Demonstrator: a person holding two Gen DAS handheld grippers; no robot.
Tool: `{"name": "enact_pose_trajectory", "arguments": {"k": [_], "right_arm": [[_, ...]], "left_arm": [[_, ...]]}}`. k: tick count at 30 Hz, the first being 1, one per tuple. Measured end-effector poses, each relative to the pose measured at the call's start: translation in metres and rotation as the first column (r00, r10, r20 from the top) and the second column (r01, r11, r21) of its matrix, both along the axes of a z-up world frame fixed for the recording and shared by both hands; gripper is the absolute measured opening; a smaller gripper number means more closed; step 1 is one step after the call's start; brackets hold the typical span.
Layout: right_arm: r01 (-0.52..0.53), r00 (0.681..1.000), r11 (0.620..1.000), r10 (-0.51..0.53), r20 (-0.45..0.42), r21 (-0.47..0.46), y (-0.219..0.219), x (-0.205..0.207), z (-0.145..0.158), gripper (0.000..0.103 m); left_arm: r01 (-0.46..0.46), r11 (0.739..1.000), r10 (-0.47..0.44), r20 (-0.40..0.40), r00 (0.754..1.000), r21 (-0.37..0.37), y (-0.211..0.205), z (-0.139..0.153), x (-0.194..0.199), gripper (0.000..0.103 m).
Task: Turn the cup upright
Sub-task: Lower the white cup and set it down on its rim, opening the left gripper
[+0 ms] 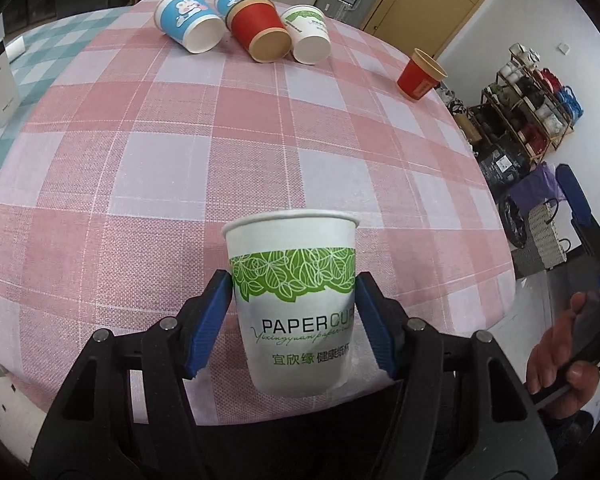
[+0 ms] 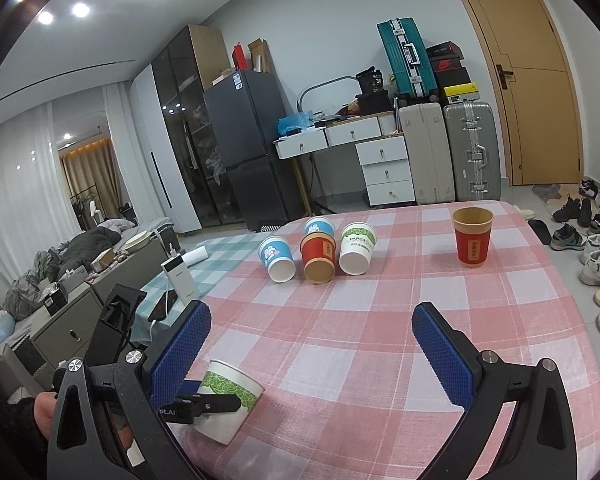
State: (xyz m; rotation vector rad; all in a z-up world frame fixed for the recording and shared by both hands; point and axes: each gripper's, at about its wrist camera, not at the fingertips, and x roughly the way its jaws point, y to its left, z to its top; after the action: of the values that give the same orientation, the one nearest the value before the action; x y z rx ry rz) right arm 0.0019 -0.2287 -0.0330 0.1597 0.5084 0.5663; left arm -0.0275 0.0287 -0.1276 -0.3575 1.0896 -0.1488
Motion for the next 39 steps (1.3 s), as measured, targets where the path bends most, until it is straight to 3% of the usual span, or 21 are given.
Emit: {"name": "enact_pose_trajectory", "arguments": {"k": [6,9,18,21,24,28,30,33,39], "right_arm": [[-0.007,1.0,1.0,0.007,0.001,-0.012,0.005,-0.002,0.0,0.103],[-0.008,1.0,1.0,0.008,-0.002,-0.011,0.008,-0.004,0.0,0.103],[-0.023,1.0,1.0,0.023,-0.013,-0.014,0.013,-0.003,0.001,0.103],[-0.032,0.999,0.999,0.032,-0.028,-0.014,0.016,-0.005,0.001,0.103],[-0.051,0.998,0.999,0.051,-0.027,-0.015,0.02,-0.012,0.002,0.103],[-0.089,0.996,0.996,0.088,-0.012,-0.018,0.028,-0.024,0.006,0.103],[-0.101,0.995,0.995,0.1,-0.006,-0.022,0.031,-0.029,0.008,0.103],[-0.126,0.992,0.992,0.126,-0.008,-0.03,0.036,-0.034,0.011,0.103],[-0.156,0.987,0.987,0.155,-0.039,-0.034,0.042,-0.039,0.012,0.103]], "left_arm": [[0.009,1.0,-0.009,-0.005,1.0,-0.023,0.003,-0.005,0.01,0.065],[-0.005,1.0,0.005,0.004,1.0,0.001,0.005,-0.002,0.01,0.081],[-0.02,0.999,0.016,0.123,0.992,0.027,0.012,0.036,-0.001,0.082],[-0.052,0.995,0.032,0.213,0.976,0.089,0.011,0.061,-0.016,0.082],[-0.097,0.984,0.043,0.325,0.945,0.151,0.008,0.087,-0.033,0.082],[-0.153,0.967,0.053,0.424,0.904,0.205,0.004,0.113,-0.052,0.093],[-0.167,0.96,0.048,0.455,0.889,0.224,0.001,0.121,-0.06,0.099],[-0.189,0.954,0.057,0.48,0.875,0.231,0.001,0.128,-0.07,0.1],[-0.187,0.955,0.062,0.464,0.884,0.229,0.001,0.125,-0.084,0.102]]}}
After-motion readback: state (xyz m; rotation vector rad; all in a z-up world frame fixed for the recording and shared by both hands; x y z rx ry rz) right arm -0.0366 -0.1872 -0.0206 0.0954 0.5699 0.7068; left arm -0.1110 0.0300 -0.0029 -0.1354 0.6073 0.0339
